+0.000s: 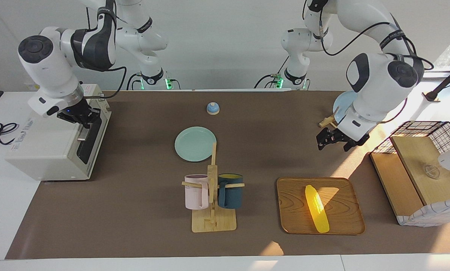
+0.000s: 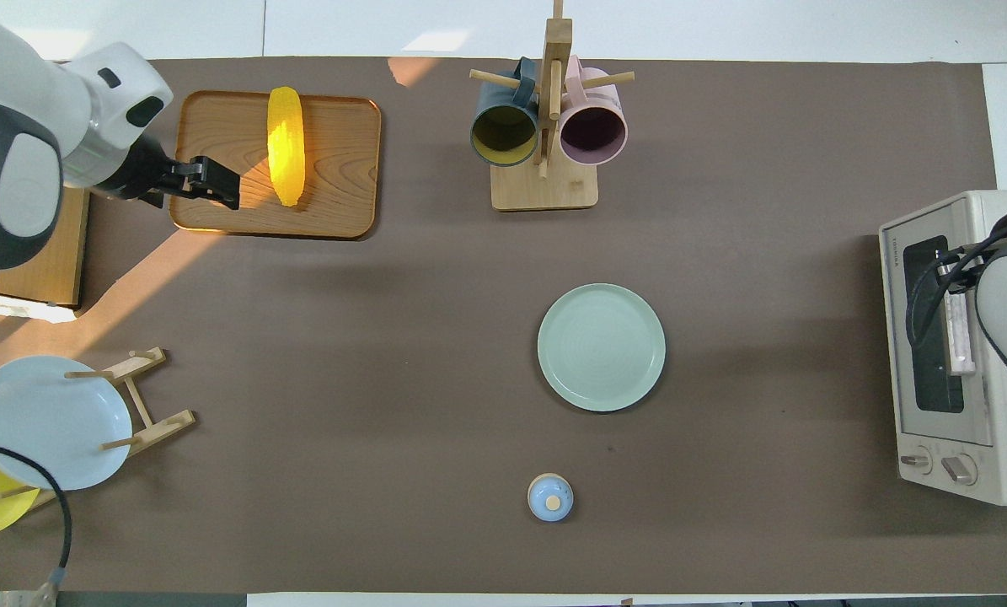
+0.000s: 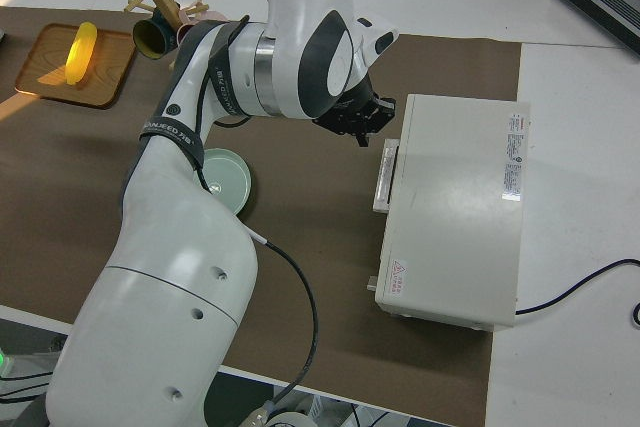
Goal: Put corn in oven
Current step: 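Grasp the yellow corn with the left gripper while the right gripper reaches the oven door, then lift the corn with the left gripper while the right gripper opens the oven door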
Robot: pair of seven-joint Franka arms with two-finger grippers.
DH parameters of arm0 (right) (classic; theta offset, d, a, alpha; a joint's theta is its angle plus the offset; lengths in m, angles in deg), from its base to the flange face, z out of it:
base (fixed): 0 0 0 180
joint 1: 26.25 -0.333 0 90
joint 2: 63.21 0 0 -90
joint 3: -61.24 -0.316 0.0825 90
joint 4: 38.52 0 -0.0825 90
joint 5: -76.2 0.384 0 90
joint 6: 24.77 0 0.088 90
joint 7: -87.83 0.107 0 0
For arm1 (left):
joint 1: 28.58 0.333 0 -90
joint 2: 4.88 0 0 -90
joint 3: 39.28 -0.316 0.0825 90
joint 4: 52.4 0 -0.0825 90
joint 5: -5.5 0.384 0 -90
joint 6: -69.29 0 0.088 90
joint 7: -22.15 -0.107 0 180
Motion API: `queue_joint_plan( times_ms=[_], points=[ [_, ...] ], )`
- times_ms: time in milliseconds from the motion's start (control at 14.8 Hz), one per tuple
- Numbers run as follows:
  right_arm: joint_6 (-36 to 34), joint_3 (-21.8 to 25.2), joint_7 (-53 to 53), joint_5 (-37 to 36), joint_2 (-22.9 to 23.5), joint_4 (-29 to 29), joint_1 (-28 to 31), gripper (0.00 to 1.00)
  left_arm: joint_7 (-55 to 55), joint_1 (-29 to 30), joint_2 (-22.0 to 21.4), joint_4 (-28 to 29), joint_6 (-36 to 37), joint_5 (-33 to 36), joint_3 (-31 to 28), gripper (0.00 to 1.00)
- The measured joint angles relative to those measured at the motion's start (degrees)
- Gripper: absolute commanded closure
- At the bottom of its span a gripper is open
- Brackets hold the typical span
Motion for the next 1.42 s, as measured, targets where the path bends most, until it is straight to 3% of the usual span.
queue_joint_plan(
  times_ms=[203,407,542,814,1085,1424],
  points=[
    [3.7,0.1,1.3,-0.7,0.4,3.0,1.9,1.00,0.2,-1.3,9.1,-5.8,-4.5,0.0,0.0,0.00],
    [4.0,-0.3,2.5,-1.7,0.1,3.4,1.8,1.00,0.2,-1.7,19.6,-15.2,-8.0,0.0,-0.1,0.00],
    [4.4,-0.4,3.3,-1.9,0.0,3.8,1.8,1.00,0.2,-1.7,23.9,-18.5,-10.8,0.0,-0.3,0.00],
    [5.8,-0.7,6.5,-2.3,-0.8,5.2,1.5,1.00,0.0,-1.8,27.3,-19.6,-14.3,1.9,-0.3,0.00],
    [6.3,-0.9,9.8,-2.2,-1.1,6.3,-0.6,1.00,-1.5,-1.8,28.0,-19.9,-15.8,2.1,-0.3,0.00],
    [10.5,-1.6,13.9,3.1,-0.2,9.8,-3.7,1.00,-1.9,-2.5,28.5,-19.9,-16.3,4.0,-0.3,0.13]
  ],
)
